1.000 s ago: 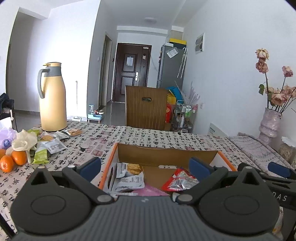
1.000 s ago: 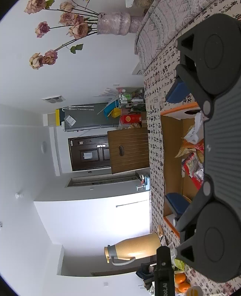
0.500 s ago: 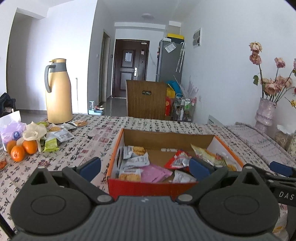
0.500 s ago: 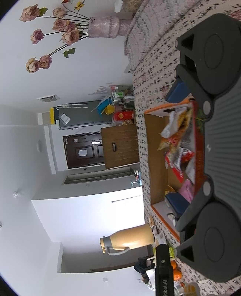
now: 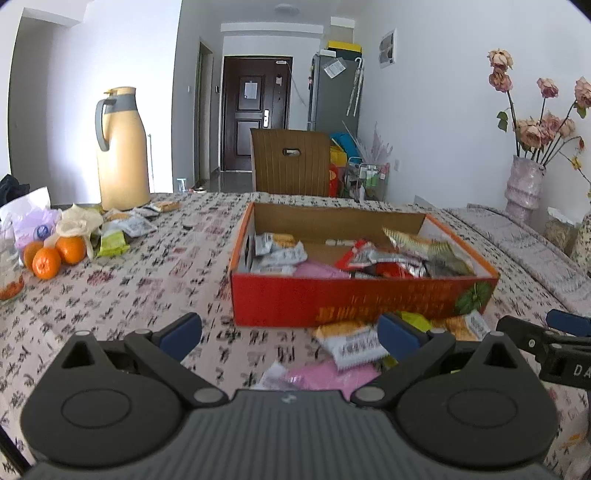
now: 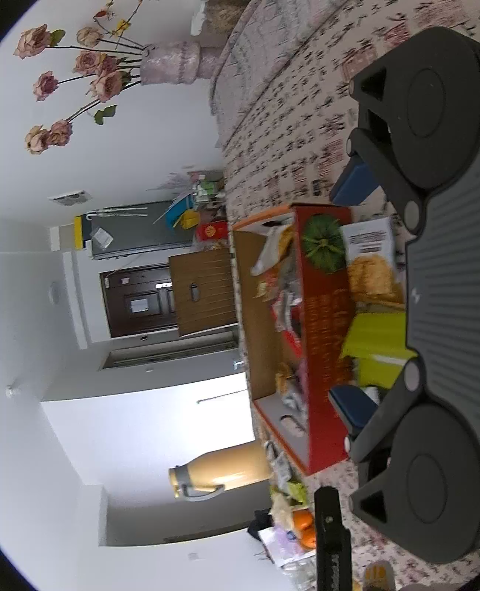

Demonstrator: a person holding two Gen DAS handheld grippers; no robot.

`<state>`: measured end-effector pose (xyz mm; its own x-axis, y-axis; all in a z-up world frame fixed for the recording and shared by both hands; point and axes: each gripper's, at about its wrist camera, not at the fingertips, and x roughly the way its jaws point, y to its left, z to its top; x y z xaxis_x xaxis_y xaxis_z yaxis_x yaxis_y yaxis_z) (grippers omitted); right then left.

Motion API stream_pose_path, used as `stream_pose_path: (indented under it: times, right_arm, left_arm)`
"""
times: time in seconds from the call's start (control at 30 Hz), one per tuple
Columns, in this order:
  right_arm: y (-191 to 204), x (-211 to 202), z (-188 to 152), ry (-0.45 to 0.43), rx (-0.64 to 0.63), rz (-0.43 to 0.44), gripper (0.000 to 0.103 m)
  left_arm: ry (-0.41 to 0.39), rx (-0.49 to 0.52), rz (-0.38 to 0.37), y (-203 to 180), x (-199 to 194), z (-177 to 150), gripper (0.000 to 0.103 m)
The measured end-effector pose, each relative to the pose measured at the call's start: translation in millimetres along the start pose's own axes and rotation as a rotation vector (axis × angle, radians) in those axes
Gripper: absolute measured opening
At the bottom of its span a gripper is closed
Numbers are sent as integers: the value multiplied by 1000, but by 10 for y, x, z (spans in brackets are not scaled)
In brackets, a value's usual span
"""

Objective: Organize snacks
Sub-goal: 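Move both tools back to the snack pile beside the box, then grasp the long green packet with the right tool while the left tool grasps a white packet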

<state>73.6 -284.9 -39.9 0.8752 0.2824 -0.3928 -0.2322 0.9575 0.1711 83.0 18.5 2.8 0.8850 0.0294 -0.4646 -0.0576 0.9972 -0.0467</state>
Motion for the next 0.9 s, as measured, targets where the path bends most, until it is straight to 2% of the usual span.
stream_pose_path:
  times: [0.33, 0.7, 0.77, 0.87, 0.9]
  right_arm:
    - [12, -85, -305, 93, -21, -32, 103]
    - [141, 87, -245, 116, -54, -18, 102]
    - [199, 151, -203, 124, -59, 5, 96]
    - [263, 310, -137, 158, -46, 34, 72]
    - [273, 371, -124, 174, -37, 38, 67]
  left_arm:
    - [50, -17, -3, 190, -53, -253, 103]
    - [77, -35, 4, 229, 44, -269, 103]
    - [79, -35, 4, 235, 53, -270, 103]
    - [84, -35, 3, 244, 63, -271, 103]
    - [87, -34, 3, 247, 67, -274, 103]
